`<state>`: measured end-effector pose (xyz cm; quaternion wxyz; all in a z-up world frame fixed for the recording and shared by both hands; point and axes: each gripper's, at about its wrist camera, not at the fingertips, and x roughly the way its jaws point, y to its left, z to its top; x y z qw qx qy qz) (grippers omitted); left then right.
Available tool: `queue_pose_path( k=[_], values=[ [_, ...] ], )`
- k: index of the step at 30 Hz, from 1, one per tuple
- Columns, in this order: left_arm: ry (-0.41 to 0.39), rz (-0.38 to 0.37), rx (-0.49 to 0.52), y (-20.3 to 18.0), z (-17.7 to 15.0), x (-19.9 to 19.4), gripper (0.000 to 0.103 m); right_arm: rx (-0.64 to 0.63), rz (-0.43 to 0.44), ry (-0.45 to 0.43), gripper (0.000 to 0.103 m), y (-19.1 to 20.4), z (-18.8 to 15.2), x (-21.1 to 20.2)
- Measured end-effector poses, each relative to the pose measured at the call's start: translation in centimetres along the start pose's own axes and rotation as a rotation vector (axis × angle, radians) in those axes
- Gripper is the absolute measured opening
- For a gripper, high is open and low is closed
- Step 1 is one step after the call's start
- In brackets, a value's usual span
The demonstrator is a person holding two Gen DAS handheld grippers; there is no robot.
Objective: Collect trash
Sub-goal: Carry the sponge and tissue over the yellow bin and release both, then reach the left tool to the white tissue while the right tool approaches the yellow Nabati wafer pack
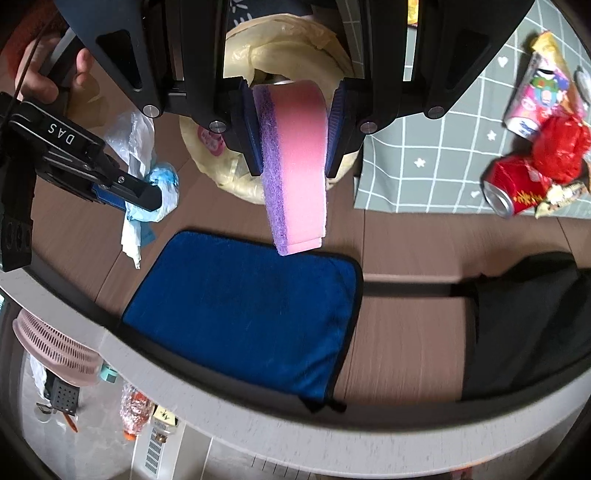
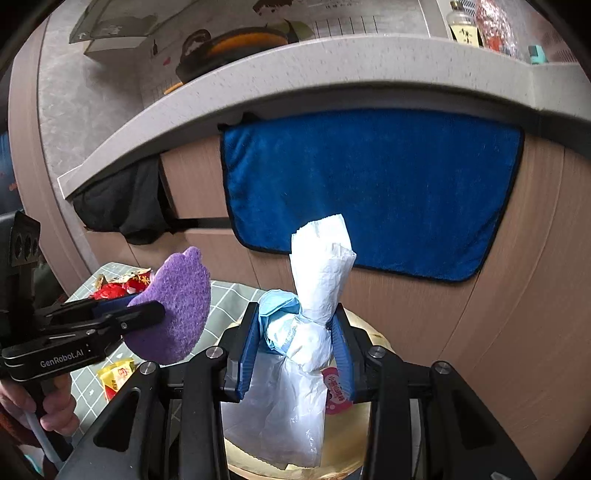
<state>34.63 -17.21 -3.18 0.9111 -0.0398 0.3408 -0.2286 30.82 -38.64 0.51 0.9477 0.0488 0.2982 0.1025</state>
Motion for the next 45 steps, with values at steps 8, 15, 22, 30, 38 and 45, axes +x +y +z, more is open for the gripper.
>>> queue_pose_path(
  k=[8,15,22,30,38,45],
  values=[
    [0.056,-0.031,-0.009,0.6,-0.3,2.5,0.033,0.021,-0.004,0.060,0.035,-0.7,-0.8,2.8],
    [0.089,-0.070,-0.019,1.0,-0.2,4.5,0.034,0.036,-0.014,0.094,0.035,-0.9,-1.0,4.2],
    [0.093,-0.090,-0.014,2.1,0.2,4.2,0.054,0.072,-0.008,0.118,0.068,-1.4,-1.4,5.2],
    [-0.006,0.064,-0.041,6.2,1.3,-2.8,0.054,0.050,-0.010,0.066,0.071,0.4,-0.6,2.6],
    [-0.134,0.261,-0.068,13.7,-1.2,-13.5,0.054,-0.094,-0.016,-0.054,0.071,7.3,1.5,-0.9],
    [-0.147,0.369,-0.234,21.7,-5.6,-19.2,0.054,-0.147,0.142,-0.012,0.070,13.5,0.8,0.7]
  ],
)
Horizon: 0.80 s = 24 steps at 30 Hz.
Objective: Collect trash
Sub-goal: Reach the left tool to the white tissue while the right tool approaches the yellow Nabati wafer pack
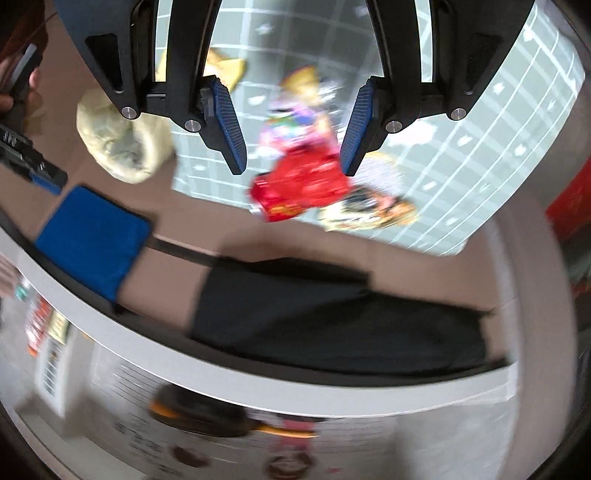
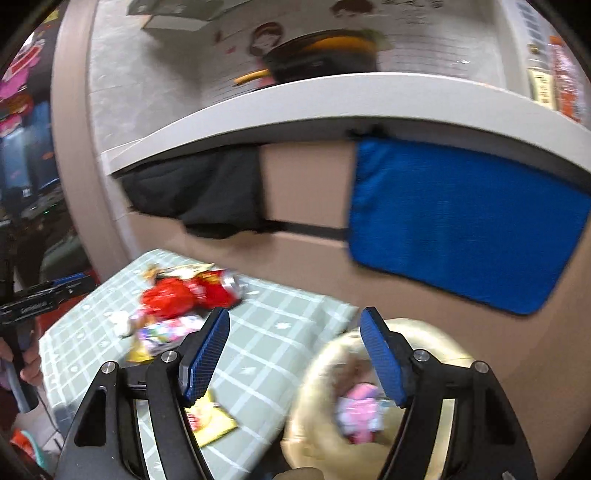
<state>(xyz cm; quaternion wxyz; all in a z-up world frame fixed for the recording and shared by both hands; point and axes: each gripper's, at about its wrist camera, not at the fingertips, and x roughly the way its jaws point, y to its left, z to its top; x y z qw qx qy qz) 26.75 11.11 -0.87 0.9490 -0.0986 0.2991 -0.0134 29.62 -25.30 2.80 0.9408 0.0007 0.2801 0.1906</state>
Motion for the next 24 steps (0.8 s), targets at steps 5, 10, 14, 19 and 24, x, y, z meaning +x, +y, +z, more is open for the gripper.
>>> queue_pose_path(
  k=[5,10,14,19,24],
  values=[
    [0.027,0.021,-0.105,5.7,-1.3,-0.1,0.054,-0.033,0.091,0.044,0.069,4.1,-0.8,2.9],
    [0.064,0.015,-0.169,8.9,-3.3,1.1,0.054,-0.052,0.171,0.123,0.069,6.7,-2.2,5.8],
    [0.118,0.020,-0.175,9.7,-4.5,3.1,0.054,-0.078,0.188,0.165,0.069,7.8,-3.7,7.4],
    [0.162,0.054,-0.235,9.9,-4.8,6.6,0.054,-0.056,0.231,0.229,0.069,8.1,-5.6,9.4],
    [0.219,0.151,-0.279,10.1,-5.0,10.6,0.054,-0.049,0.241,0.301,0.069,8.3,-7.9,10.9]
  ],
)
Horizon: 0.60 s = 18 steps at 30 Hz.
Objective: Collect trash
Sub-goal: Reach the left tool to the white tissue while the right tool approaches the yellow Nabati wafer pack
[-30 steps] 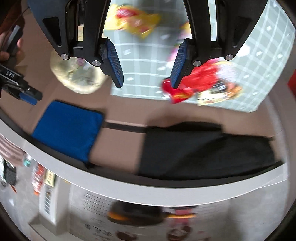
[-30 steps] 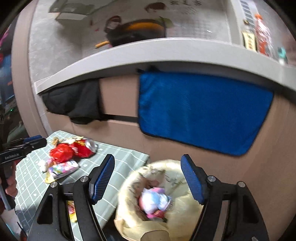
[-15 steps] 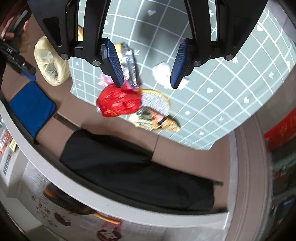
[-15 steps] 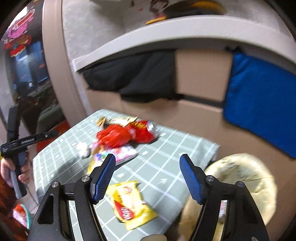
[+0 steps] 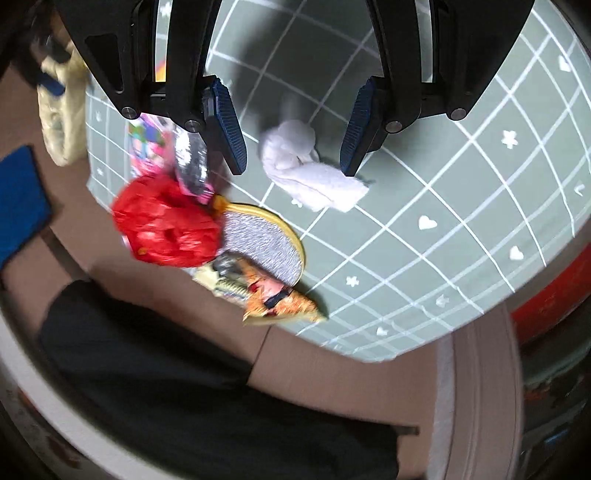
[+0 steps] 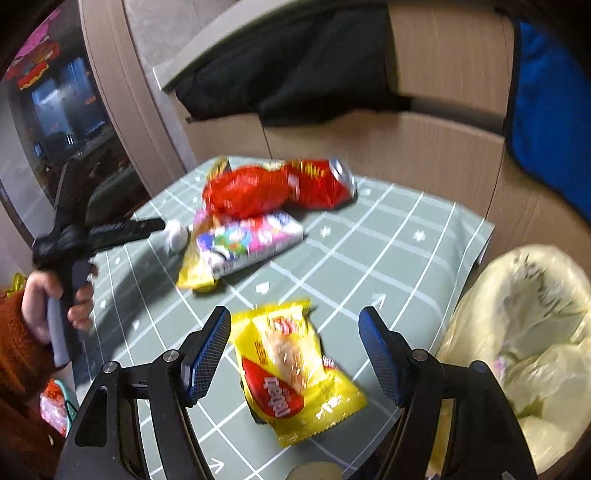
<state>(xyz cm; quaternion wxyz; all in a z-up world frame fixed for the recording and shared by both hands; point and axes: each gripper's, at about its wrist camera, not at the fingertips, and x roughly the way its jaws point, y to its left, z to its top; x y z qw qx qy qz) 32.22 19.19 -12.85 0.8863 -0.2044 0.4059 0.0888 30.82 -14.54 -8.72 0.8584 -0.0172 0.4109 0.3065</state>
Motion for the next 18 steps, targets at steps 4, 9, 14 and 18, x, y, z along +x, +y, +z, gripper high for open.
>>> queue_pose_path(
  k=[4,9,14,18],
  values=[
    [0.042,0.012,-0.026,-0.4,0.1,2.0,0.053,-0.019,-0.002,0.020,0.069,0.2,-1.1,0.6],
    [0.045,0.010,0.017,-0.9,0.0,2.6,0.027,-0.040,0.028,0.057,0.069,0.0,-1.6,1.7],
    [0.023,-0.022,0.052,-1.1,-0.2,0.5,0.024,-0.034,0.042,0.091,0.069,0.0,-1.7,3.2],
    [-0.004,-0.043,0.067,-1.0,-0.3,-2.0,0.024,-0.047,0.054,0.107,0.069,0.7,-1.7,4.2]
  ],
)
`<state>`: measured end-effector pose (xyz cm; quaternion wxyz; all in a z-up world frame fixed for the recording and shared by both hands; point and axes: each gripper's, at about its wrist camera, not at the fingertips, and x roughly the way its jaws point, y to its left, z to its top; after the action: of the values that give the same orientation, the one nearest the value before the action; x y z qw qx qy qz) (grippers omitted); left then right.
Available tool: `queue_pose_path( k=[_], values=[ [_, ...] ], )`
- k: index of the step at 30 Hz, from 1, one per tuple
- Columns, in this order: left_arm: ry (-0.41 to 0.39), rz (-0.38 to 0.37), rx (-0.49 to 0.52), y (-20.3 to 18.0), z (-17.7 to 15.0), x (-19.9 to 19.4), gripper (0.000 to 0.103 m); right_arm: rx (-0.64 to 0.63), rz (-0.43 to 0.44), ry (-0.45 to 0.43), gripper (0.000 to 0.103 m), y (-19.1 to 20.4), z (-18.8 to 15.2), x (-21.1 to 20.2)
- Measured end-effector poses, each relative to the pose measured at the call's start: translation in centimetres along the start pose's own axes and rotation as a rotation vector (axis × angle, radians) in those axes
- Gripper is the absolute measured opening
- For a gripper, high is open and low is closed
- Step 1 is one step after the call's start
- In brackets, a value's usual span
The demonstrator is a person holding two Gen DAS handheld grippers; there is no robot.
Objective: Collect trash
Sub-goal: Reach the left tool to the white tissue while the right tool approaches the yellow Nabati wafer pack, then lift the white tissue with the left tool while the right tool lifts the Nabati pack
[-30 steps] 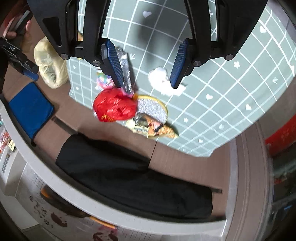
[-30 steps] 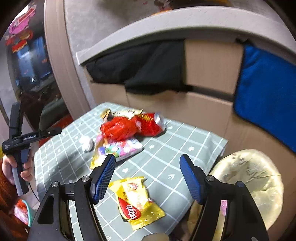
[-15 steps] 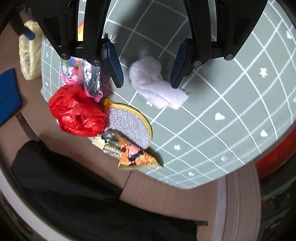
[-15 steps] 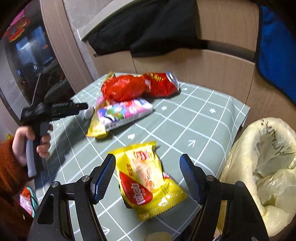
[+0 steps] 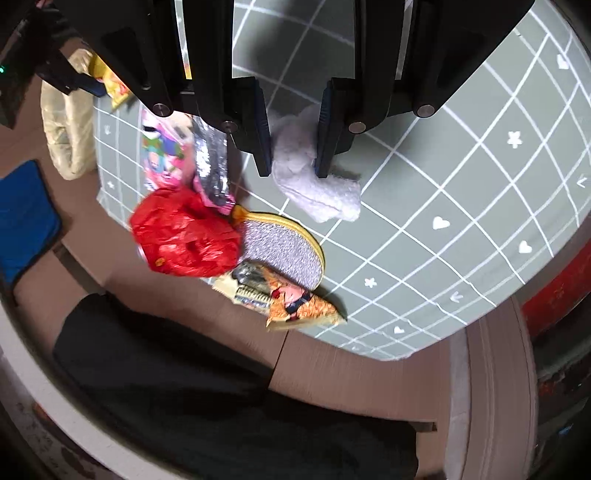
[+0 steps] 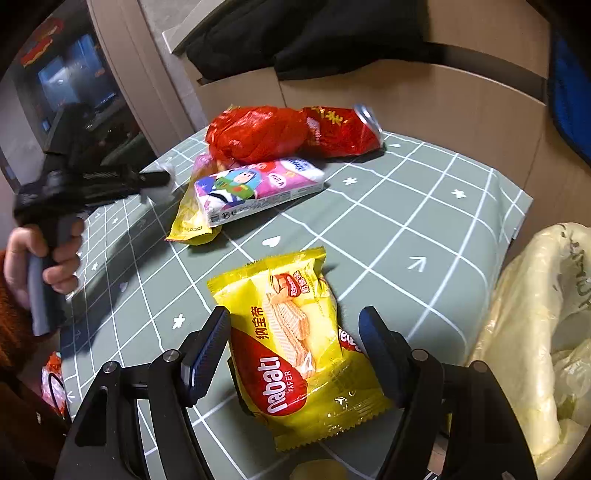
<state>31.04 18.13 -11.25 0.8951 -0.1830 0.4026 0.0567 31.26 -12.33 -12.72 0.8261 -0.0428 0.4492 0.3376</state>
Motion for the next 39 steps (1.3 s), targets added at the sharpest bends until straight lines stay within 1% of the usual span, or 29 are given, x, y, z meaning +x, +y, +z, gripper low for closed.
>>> queue_pose_path(
  k=[4,6,9,13,15,16,17,18,19,20,22,24,26,32,39],
  values=[
    [-0.018,-0.023,0.021,-0.2,-0.1,-1.9,0.024,-0.017,0.021,0.022,0.070,0.8,0.1,0.7],
    [-0.030,-0.030,0.032,-0.5,-0.1,-2.5,0.024,-0.029,0.021,0.034,0.073,1.2,0.1,1.0],
    [-0.042,-0.038,0.043,-0.8,-0.3,-3.3,0.024,-0.080,-0.019,0.052,0.074,2.0,0.0,1.3],
    [-0.054,-0.046,0.059,-1.1,-0.4,-4.0,0.024,-0.092,-0.037,0.088,0.076,2.3,0.3,1.6],
    [-0.062,-0.047,0.073,-1.5,-0.6,-4.4,0.024,-0.125,-0.053,0.111,0.077,2.8,0.5,1.8],
    [-0.066,-0.047,0.080,-1.7,-0.7,-4.6,0.024,-0.138,-0.069,0.115,0.076,3.0,0.4,1.8],
    [-0.072,-0.045,0.088,-1.9,-0.8,-4.9,0.024,-0.137,-0.079,0.108,0.070,3.1,0.4,1.7],
    [-0.079,-0.043,0.097,-2.1,-1.0,-5.2,0.024,-0.135,-0.078,0.100,0.059,3.0,0.4,1.6],
    [-0.085,-0.041,0.106,-2.2,-1.0,-5.5,0.024,-0.123,-0.057,0.092,0.052,2.8,0.4,1.3],
    [-0.097,-0.036,0.121,-2.5,-1.1,-5.9,0.024,-0.107,-0.036,0.089,0.038,2.7,0.5,1.1],
    [-0.114,-0.030,0.143,-3.1,-1.2,-6.4,0.024,-0.073,-0.009,0.068,0.036,2.4,0.8,0.3],
    [-0.133,-0.028,0.166,-3.8,-1.2,-7.1,0.024,-0.088,-0.033,0.041,0.031,2.7,1.0,-0.5],
    [-0.150,-0.030,0.186,-4.6,-1.2,-7.8,0.024,-0.116,-0.058,0.012,0.031,3.3,1.3,-1.6],
    [-0.206,-0.042,0.234,-6.6,-1.1,-10.1,0.024,-0.141,-0.078,-0.078,0.030,4.3,3.1,-5.2],
    [-0.269,-0.059,0.288,-9.1,-1.0,-12.9,0.024,-0.107,-0.094,-0.186,0.030,4.4,4.4,-9.5]
  ],
)
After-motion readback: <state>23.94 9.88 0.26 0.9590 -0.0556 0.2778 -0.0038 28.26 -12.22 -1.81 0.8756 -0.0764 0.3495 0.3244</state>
